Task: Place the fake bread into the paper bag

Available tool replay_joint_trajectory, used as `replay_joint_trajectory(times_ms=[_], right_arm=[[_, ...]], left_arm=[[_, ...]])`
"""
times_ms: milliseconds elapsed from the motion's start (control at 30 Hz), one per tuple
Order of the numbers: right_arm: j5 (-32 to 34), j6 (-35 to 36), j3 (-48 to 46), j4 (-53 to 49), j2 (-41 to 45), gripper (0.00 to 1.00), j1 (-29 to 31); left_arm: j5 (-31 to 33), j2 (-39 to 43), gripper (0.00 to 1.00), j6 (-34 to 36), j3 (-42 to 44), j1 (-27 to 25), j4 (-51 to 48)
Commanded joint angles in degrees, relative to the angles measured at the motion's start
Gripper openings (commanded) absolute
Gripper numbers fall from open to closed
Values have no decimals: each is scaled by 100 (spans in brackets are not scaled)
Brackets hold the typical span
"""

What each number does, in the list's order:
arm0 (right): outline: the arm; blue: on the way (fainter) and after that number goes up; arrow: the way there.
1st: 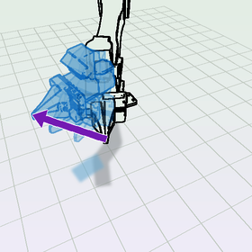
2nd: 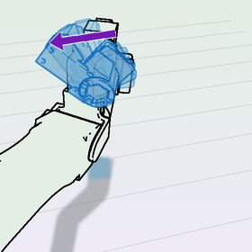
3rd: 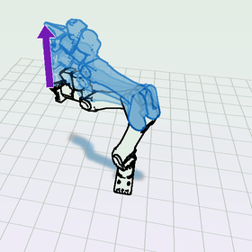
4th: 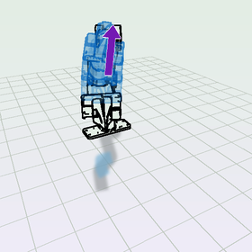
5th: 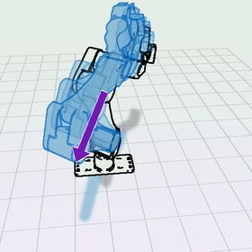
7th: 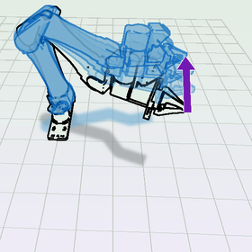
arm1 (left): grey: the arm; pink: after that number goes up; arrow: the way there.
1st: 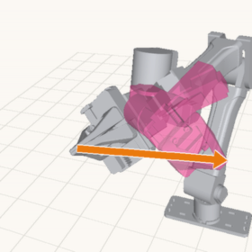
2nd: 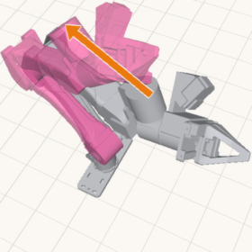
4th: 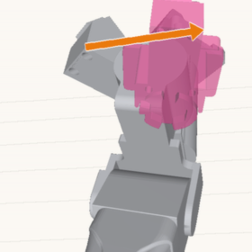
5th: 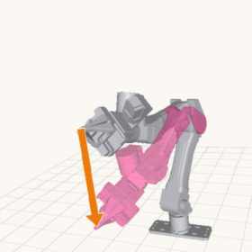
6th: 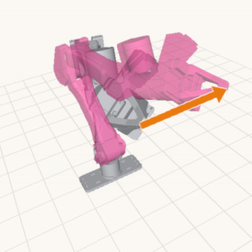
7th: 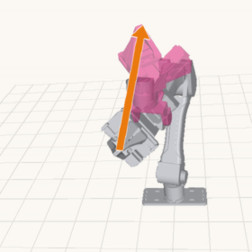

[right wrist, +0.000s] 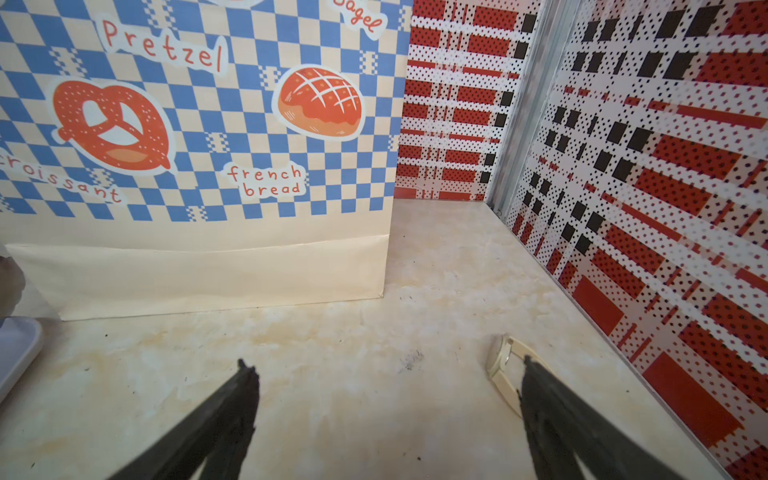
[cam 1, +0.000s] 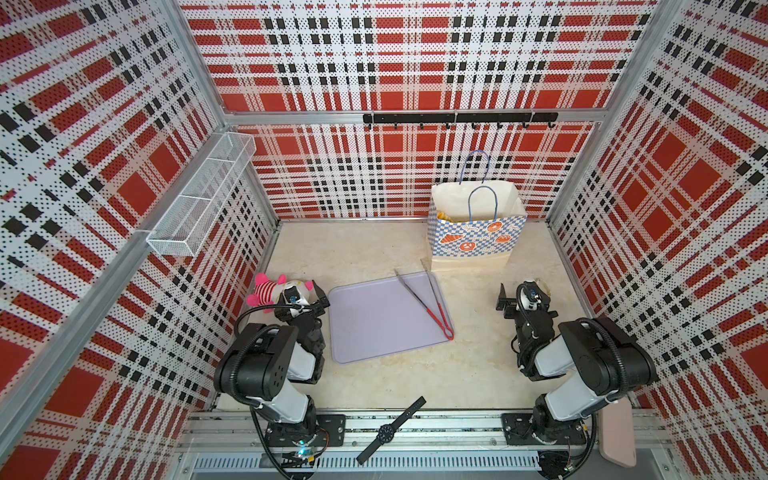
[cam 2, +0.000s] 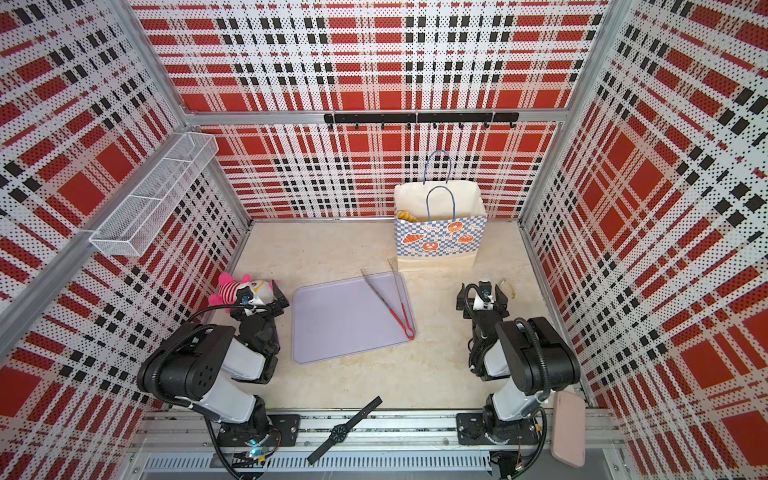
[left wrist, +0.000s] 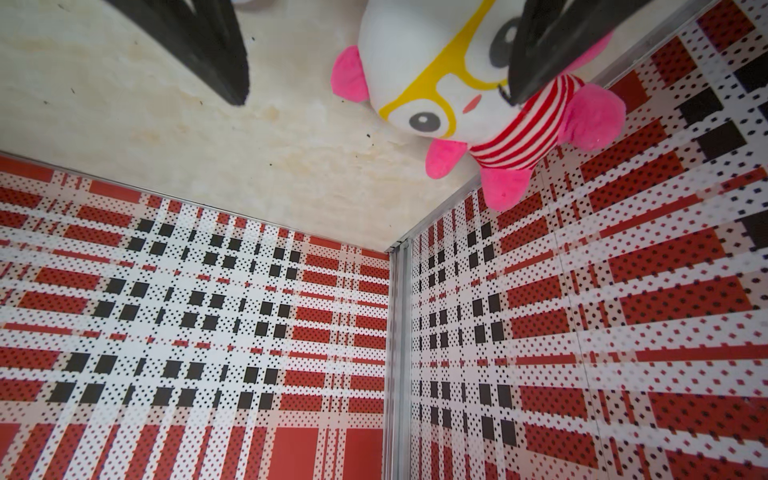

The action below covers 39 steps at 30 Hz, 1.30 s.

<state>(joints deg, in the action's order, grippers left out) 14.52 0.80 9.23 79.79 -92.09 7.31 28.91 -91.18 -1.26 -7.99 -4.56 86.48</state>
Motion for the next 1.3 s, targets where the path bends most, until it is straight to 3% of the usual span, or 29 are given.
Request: replay_joint_trajectory(times_ms=[0, 1267], right_arm=[[-31, -75, 374, -569, 169, 100, -77], [83, -99, 431, -623, 144, 100, -88]], left_arm=[[-180, 58, 98, -51, -227, 38, -215], [-148, 38, 98, -21, -234, 16, -173]])
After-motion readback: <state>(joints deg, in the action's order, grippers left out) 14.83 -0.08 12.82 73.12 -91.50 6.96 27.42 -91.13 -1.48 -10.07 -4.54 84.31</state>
